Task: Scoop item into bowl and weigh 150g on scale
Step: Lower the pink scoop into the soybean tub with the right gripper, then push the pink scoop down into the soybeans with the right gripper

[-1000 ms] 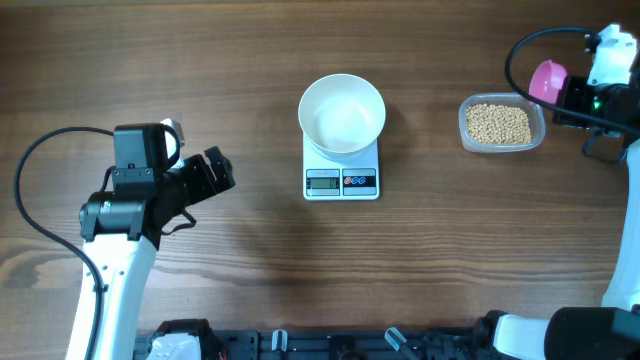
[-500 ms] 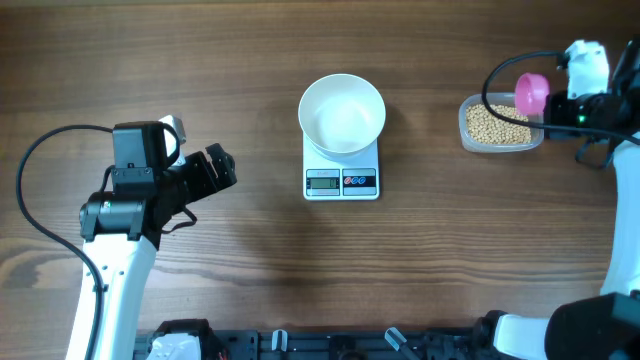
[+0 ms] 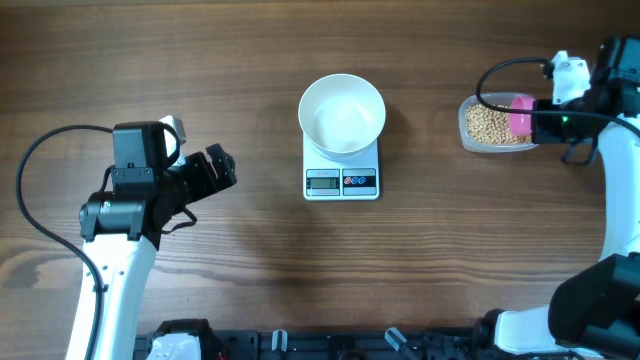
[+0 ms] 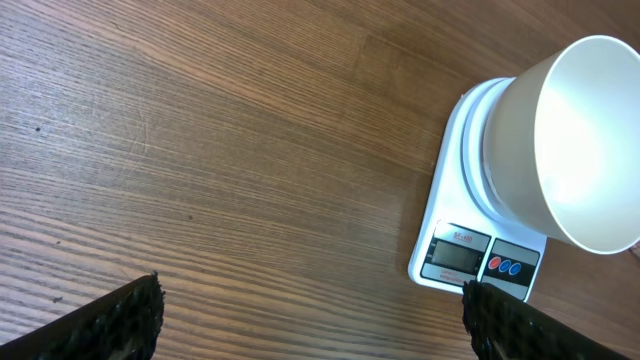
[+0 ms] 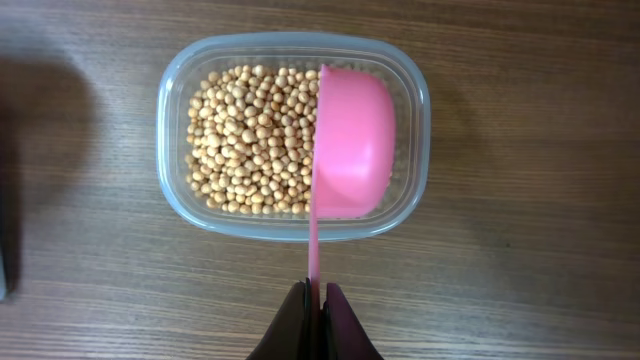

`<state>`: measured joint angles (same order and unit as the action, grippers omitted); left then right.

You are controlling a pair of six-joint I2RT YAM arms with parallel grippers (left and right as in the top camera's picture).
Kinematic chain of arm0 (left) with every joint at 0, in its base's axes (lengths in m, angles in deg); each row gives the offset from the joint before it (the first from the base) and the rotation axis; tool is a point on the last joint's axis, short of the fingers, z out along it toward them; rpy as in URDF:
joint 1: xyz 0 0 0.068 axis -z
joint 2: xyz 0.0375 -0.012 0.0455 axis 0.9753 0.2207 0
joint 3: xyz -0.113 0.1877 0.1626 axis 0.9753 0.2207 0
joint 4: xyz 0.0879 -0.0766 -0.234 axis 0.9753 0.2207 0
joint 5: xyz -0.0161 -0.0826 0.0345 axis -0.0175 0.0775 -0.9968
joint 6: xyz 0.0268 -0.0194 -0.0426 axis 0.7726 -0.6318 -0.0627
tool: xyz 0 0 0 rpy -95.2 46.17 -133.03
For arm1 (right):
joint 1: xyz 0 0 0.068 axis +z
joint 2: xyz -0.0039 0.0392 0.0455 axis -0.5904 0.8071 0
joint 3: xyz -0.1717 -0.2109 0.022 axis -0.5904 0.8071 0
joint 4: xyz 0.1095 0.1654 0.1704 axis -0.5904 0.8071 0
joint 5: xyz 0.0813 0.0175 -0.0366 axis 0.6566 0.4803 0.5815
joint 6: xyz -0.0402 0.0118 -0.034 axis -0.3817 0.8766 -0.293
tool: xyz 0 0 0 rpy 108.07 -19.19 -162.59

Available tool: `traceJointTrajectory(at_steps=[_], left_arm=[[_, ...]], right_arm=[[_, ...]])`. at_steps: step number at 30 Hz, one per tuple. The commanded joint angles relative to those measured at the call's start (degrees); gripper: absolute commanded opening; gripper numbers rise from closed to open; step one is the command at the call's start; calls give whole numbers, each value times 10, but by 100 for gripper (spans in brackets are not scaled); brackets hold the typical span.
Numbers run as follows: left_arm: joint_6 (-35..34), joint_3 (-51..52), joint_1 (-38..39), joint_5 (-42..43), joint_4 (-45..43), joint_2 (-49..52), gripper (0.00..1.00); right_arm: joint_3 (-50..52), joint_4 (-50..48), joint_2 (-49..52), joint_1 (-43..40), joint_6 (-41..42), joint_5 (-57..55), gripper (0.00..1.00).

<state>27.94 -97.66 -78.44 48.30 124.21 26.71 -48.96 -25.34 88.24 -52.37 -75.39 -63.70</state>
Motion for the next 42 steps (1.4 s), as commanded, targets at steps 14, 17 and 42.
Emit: traceJointTrajectory(at_steps=[14,17,42], left_arm=[[-3,2,-3,7,1,2,100],[-3,2,-3,7,1,2,100],[-3,2,-3,7,0,2,100]], right_arm=[[34,-2,14,38,60,-99,4],[34,-1,14,38,60,-98,4],[34,-47,14,39,60,-52,4]])
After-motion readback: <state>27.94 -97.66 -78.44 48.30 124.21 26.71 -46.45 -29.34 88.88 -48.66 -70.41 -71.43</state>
